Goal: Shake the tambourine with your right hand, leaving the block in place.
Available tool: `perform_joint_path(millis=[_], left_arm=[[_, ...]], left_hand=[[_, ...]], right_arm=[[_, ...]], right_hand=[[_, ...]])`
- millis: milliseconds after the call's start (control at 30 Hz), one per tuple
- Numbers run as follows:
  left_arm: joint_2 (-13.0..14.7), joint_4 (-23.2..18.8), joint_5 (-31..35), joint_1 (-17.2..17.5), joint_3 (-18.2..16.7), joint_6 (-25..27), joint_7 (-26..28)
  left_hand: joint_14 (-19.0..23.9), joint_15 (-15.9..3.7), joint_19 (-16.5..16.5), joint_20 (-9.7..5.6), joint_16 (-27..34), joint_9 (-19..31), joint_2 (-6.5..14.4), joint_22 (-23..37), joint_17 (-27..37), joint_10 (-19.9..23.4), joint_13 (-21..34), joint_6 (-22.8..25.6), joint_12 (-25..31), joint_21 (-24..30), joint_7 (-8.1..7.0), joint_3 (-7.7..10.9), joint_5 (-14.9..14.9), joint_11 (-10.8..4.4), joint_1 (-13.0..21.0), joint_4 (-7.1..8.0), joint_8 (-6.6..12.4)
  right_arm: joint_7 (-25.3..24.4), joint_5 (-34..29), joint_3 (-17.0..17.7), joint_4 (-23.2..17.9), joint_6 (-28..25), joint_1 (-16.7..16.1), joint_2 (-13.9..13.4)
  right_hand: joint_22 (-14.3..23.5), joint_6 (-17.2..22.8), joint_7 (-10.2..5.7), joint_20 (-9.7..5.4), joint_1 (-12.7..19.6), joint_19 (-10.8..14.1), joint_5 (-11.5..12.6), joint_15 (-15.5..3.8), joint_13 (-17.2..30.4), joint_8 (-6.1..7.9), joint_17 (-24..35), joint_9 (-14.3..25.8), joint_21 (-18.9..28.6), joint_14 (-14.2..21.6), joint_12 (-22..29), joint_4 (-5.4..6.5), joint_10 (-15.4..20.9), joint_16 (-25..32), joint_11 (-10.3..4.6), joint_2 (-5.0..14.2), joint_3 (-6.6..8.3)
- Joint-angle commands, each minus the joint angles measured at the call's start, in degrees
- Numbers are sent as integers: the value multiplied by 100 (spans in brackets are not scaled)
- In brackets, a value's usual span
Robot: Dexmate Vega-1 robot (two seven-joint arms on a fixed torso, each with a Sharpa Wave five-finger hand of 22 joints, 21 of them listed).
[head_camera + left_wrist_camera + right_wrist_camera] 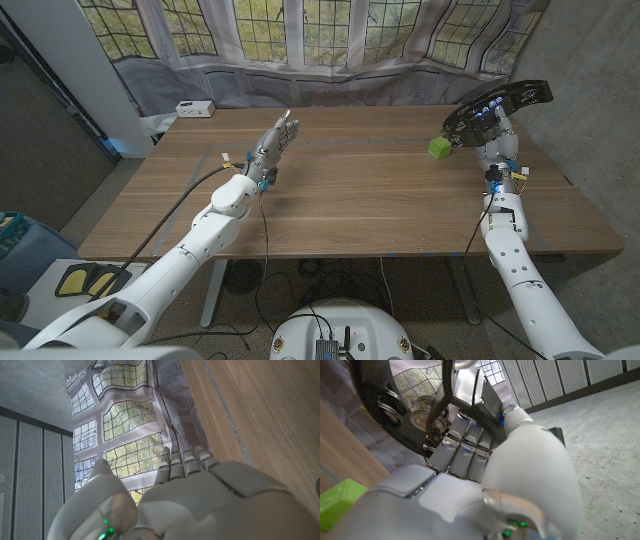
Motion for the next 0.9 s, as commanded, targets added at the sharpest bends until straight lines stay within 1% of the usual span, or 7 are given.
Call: perform_joint_path(millis=[33,133,300,400,567,733,900], left_arm=[[30,-70,-3,61,-6,32,39],[35,-75,-1,72,-11,31,50],[45,-111,-39,116,-14,68,51],[81,-208,-7,182,-27,62,109],[119,-306,5,255,-83,30,189],[148,-368,11,306,-126,28,257],[159,-380,6,313,-129,30,243]], left_hand=[[-26,-22,-29,40,4,12,-1,35,10,26,9,33,-1,-21,-26,18,-3,-9,-5,-39,-17],[-28,-19,-28,39,3,12,-1,35,10,23,10,34,-2,-21,-25,19,-3,-2,-6,-40,-16],[-31,-15,-36,41,2,12,-1,35,10,25,10,37,-2,-23,-27,20,-3,2,-7,-42,-15],[-35,-8,-42,41,0,12,-1,35,10,22,10,34,-4,-26,-25,21,-3,-6,-7,-43,-16],[-42,-9,-57,56,-2,12,-1,35,10,21,10,29,-4,-31,-27,22,-3,-7,-9,-44,-18],[-52,-19,-57,56,-5,12,-2,35,10,6,10,28,-10,-30,-25,23,-4,-3,-10,-45,-18],[-58,-16,-58,55,-6,12,-3,35,10,7,10,21,-10,-29,-25,23,-4,-1,-12,-46,-21]], right_arm=[[-1898,-3347,-443,-485,576,-247,-1191],[-2275,-3935,-568,-652,485,-220,-1446],[-2689,-4578,-760,-860,255,-116,-1754],[-3128,-5270,-875,-1049,42,-70,-1932],[-3303,-5843,-1111,-1237,-159,106,-2151],[-3386,-6484,-1338,-1528,-468,278,-2438],[-3429,-7378,-1588,-2002,-1132,439,-2853]], right_hand=[[2,608,-577,-75,260,-15,18,-497,9,43,39,28,51,91,-16,17,-1,-10,55,332,27],[2,619,-571,-61,271,-19,19,-485,11,47,52,30,64,86,-9,7,13,-9,79,331,28],[1,627,-542,-50,265,-30,18,-462,12,49,68,31,79,81,-6,13,19,-7,82,340,26],[1,628,-527,-43,272,-25,19,-463,12,48,78,31,88,85,-3,9,26,-1,82,343,27],[0,654,-519,-36,288,-25,19,-472,13,56,99,32,108,85,0,-3,32,6,97,339,27],[0,660,-527,-36,302,-29,19,-481,14,56,115,33,124,80,4,-14,41,9,114,334,27],[0,675,-522,-32,302,-40,18,-471,16,59,132,34,140,80,1,-10,33,14,109,341,25]])
